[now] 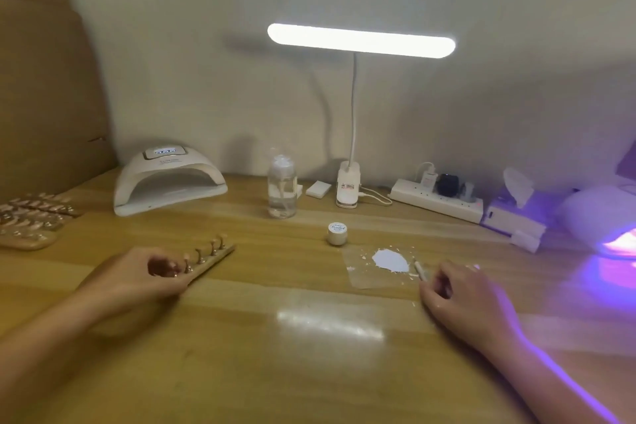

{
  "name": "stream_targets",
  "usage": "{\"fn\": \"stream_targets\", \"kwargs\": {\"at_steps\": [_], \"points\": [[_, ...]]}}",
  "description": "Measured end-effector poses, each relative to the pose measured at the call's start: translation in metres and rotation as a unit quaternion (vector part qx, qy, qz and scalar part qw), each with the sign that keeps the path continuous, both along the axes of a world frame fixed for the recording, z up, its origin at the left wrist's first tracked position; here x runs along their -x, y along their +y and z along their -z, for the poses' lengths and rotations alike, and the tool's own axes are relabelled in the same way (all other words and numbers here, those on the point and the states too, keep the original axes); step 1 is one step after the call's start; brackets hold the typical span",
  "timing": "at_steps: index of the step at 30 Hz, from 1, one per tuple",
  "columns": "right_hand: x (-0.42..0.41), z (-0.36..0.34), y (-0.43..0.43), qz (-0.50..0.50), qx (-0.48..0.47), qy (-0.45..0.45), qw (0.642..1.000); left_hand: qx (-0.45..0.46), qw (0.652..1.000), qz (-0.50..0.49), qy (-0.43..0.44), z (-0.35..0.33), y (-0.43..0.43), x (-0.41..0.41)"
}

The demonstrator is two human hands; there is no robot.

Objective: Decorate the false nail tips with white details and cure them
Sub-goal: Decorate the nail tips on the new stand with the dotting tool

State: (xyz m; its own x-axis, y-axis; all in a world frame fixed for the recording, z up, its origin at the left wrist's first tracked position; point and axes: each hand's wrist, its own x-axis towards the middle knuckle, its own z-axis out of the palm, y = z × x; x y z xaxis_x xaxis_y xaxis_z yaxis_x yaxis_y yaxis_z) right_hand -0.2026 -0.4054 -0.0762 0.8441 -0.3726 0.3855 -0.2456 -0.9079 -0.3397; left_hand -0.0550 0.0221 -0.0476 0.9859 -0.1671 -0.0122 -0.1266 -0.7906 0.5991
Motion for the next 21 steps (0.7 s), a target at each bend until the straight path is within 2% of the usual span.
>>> {"fn": "stream_targets", "kwargs": {"at_steps": [2,5,9,13,16,19,21], "points": [[-0.002,0.001,0.000,0.002,-0.034,-0.012,0.999,0.036,0.997,0.071,-0.009,-0.002,-0.022,0.025],[0.000,-0.001,-0.003,0.027,-0.110,-0.075,0.991,0.089,0.971,0.222,0.022,-0.005,-0.080,0.045],[0.004,-0.006,-0.007,-0.012,-0.219,-0.175,0.960,0.083,0.935,0.344,0.020,0.001,-0.160,0.044],[0.001,-0.009,-0.009,-0.038,-0.332,-0.211,0.919,0.087,0.926,0.368,0.016,0.008,-0.199,0.031],[-0.007,-0.020,-0.011,-0.068,-0.475,-0.200,0.854,0.096,0.918,0.384,0.011,0.015,-0.201,0.025],[-0.018,-0.031,-0.012,-0.117,-0.551,-0.168,0.809,0.143,0.918,0.368,-0.023,0.022,-0.200,0.029],[-0.024,-0.032,-0.011,-0.159,-0.606,-0.157,0.764,0.159,0.919,0.359,-0.038,0.025,-0.200,0.033]]}}
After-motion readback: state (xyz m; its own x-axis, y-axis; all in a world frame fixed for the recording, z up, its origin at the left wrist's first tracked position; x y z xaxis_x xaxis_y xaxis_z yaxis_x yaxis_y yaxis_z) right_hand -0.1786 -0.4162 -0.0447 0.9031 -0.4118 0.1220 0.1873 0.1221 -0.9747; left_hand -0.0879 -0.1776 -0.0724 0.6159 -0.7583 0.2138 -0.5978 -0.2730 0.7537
